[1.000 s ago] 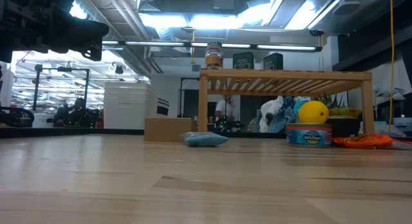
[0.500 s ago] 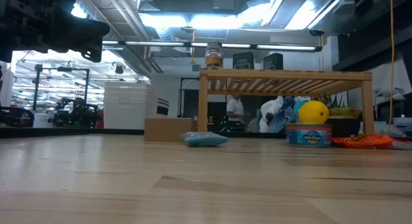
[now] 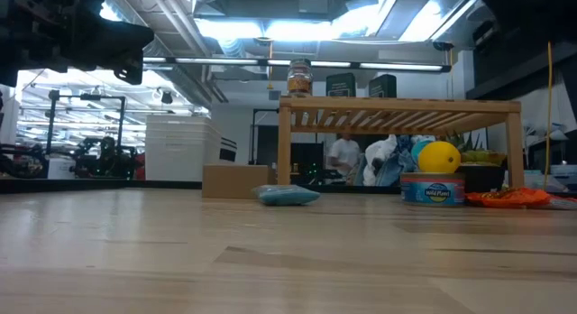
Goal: Shelf spices
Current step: Return to Home Position
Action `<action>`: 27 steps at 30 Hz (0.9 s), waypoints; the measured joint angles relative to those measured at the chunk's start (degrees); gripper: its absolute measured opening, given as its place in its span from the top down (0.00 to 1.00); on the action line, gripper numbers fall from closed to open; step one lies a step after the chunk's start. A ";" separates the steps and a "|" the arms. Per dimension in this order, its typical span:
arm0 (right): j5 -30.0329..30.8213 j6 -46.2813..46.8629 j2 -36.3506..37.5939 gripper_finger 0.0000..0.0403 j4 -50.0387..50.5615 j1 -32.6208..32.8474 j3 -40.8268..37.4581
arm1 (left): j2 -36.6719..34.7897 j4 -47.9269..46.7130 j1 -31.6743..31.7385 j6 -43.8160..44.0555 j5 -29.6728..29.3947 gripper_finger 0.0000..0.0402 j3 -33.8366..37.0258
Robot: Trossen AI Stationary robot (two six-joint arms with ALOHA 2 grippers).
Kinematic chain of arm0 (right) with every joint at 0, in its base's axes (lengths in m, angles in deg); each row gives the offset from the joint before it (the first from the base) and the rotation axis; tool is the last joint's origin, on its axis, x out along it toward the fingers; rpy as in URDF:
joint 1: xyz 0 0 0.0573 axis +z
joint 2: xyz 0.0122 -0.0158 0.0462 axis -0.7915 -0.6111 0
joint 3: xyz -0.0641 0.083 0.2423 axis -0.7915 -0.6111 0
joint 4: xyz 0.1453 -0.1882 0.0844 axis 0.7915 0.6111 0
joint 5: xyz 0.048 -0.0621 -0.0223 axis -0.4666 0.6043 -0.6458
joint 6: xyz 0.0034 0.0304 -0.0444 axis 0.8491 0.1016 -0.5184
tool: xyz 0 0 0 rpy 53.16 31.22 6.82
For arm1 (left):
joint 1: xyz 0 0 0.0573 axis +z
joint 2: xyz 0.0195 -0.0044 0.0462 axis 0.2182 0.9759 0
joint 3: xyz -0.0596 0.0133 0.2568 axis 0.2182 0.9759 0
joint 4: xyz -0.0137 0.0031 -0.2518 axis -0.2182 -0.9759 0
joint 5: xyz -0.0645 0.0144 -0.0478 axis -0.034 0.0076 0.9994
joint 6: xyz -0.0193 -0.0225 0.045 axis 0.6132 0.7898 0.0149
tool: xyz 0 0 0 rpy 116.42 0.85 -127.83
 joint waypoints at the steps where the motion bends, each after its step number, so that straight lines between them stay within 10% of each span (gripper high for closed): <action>1: 1.60 -1.07 -0.01 0.99 0.06 2.29 -1.09 | 0.00 0.00 0.00 0.25 0.00 1.00 0.00; 15: 27.77 -20.64 -0.02 0.99 2.08 31.86 -9.68 | 0.02 -0.42 0.00 0.56 -0.02 1.00 0.00; 27: 41.69 -31.73 -0.01 0.99 12.46 41.92 -9.99 | 0.02 -1.62 0.00 -0.74 0.00 1.00 0.00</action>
